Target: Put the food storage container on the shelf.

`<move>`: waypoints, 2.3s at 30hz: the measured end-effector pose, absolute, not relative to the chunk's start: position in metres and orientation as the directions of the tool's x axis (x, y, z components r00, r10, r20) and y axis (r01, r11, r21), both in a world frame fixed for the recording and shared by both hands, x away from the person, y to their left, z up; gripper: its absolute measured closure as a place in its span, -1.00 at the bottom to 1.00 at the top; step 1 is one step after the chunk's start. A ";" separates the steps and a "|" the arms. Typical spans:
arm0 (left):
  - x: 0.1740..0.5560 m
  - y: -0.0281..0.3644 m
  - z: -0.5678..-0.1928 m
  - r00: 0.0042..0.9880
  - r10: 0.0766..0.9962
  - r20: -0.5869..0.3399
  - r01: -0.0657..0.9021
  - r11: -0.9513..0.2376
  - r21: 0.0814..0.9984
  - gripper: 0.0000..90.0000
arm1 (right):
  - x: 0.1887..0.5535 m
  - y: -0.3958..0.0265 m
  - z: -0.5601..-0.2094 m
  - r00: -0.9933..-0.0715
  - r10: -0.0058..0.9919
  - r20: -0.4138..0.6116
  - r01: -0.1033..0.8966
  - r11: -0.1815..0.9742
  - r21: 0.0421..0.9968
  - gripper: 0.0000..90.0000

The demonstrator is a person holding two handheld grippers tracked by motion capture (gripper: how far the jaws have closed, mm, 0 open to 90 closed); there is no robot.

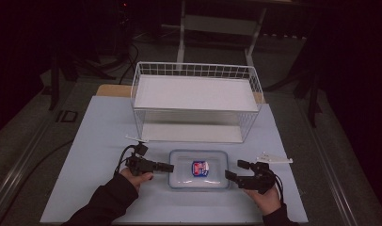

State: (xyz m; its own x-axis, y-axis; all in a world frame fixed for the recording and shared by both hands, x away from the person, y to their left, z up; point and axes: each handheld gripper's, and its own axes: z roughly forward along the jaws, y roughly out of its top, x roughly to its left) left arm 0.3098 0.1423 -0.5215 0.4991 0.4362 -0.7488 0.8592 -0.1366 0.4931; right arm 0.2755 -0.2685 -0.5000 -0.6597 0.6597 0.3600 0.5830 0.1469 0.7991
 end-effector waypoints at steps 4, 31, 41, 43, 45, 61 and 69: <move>0.304 0.142 -0.519 0.532 0.432 -0.728 0.839 -0.152 0.523 0.26 | 0.286 -0.271 -0.505 -0.660 0.605 0.445 0.653 0.169 0.738 -0.51; 0.274 0.138 -0.504 0.624 0.478 -0.618 0.761 -0.192 0.619 0.29 | 0.284 -0.273 -0.505 -0.641 0.508 0.575 0.731 0.178 0.659 0.12; 0.282 0.143 -0.498 0.631 0.487 -0.604 0.741 -0.150 0.654 0.29 | 0.296 -0.268 -0.494 -0.665 0.507 0.548 0.700 0.168 0.694 0.12; 0.285 0.143 -0.496 0.635 0.493 -0.595 0.733 -0.140 0.666 0.29 | 0.302 -0.267 -0.491 -0.676 0.509 0.533 0.685 0.167 0.709 0.12; 0.289 0.143 -0.493 0.642 0.498 -0.583 0.722 -0.137 0.679 0.29 | 0.308 -0.267 -0.489 -0.682 0.505 0.529 0.677 0.164 0.717 0.12; 0.326 0.141 -0.485 0.658 0.519 -0.546 0.684 -0.108 0.721 0.29 | 0.352 -0.267 -0.478 -0.698 0.507 0.506 0.641 0.127 0.757 0.11; 0.343 0.143 -0.481 0.669 0.530 -0.520 0.655 -0.090 0.751 0.28 | 0.372 -0.264 -0.470 -0.712 0.507 0.487 0.609 0.099 0.787 0.11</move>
